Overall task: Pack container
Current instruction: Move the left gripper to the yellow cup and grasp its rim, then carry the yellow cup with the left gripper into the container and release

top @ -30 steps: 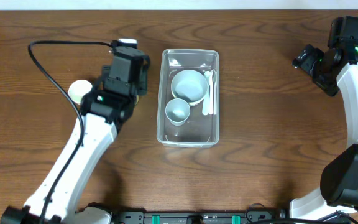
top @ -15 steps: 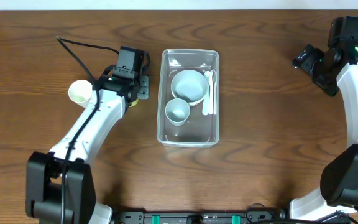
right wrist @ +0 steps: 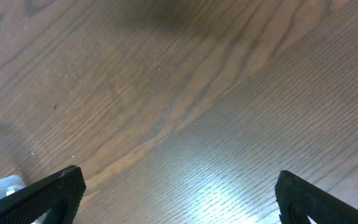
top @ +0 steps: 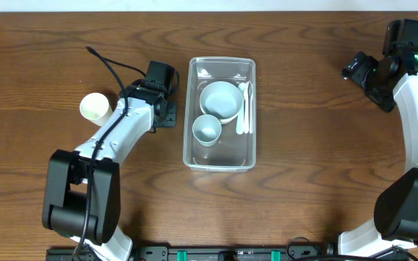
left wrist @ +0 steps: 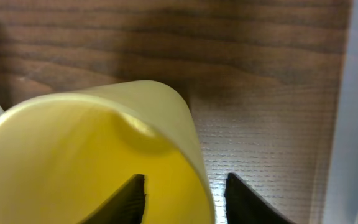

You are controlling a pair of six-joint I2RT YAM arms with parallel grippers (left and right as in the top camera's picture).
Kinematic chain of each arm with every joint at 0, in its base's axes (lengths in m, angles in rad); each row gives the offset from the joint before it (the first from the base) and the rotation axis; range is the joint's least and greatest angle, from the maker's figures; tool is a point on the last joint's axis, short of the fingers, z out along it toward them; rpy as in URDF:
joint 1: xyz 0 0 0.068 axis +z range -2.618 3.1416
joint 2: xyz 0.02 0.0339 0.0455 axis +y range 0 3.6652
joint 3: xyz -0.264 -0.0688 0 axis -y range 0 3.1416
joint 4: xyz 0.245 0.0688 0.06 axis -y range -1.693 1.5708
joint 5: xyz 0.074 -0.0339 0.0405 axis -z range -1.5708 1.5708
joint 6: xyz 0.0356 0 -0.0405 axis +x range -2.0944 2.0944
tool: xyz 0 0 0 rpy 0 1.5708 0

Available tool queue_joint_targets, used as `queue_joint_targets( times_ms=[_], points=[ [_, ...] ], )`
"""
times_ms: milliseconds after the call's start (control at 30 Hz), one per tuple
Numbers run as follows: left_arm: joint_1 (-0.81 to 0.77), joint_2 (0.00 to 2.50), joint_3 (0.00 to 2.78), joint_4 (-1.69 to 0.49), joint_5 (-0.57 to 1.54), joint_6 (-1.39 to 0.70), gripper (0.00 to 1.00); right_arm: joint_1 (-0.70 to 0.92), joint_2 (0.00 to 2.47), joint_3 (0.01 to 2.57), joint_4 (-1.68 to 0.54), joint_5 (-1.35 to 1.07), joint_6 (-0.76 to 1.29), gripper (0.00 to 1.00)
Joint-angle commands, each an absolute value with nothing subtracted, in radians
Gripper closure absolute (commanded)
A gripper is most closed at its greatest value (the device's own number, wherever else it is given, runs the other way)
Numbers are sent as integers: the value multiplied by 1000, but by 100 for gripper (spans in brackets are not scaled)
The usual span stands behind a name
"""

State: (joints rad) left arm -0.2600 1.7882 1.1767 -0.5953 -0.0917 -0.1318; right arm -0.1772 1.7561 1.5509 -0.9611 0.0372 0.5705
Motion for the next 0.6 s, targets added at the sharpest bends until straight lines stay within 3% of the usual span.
queue_joint_targets(
  times_ms=[0, 233, 567],
  points=[
    [-260, 1795, 1177, -598, -86, -133, 69, -176, 1757, 1548, -962, 41, 583, 1],
    [-260, 1794, 1177, -608, -85, -137, 94, -176, 1757, 1548, -962, 41, 583, 1],
    [-262, 1625, 1197, -693, -84, -180, 94, -176, 1757, 1548, -962, 41, 583, 1]
  ],
)
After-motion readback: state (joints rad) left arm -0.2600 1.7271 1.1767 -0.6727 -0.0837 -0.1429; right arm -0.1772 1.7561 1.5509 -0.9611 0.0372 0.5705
